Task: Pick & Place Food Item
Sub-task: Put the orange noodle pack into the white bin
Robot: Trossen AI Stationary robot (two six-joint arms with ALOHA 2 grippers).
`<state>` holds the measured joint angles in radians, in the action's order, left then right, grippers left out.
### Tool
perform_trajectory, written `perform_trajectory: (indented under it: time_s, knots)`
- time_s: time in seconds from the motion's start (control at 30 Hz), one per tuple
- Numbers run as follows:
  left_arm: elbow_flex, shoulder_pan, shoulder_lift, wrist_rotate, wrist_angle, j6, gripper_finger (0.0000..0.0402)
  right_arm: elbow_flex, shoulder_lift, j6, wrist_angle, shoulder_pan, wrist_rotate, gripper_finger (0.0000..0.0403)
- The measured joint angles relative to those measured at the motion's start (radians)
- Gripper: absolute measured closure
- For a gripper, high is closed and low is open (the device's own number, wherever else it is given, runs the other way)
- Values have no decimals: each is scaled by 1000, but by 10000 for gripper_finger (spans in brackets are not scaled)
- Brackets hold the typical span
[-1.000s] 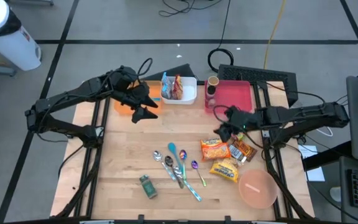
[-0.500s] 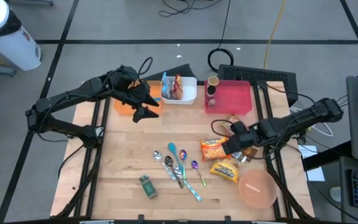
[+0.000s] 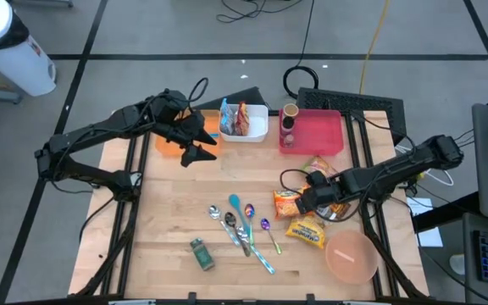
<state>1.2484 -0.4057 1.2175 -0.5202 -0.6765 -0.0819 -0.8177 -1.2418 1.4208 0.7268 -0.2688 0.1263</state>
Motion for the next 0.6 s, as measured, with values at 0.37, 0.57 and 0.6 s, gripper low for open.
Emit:
perform_trajectory:
  time_s: [0.37, 0.57, 0.6]
  knots:
    - [0, 0, 0, -2, -1, -14, 82, 109, 6, -49, -206, 54, -23, 173]
    - [0, 0, 0, -2, -1, -21, 82, 111, 11, -82, -193, 54, -24, 234]
    - [0, 0, 0, -2, -1, -21, 82, 111, 11, -84, -191, 54, -24, 244]
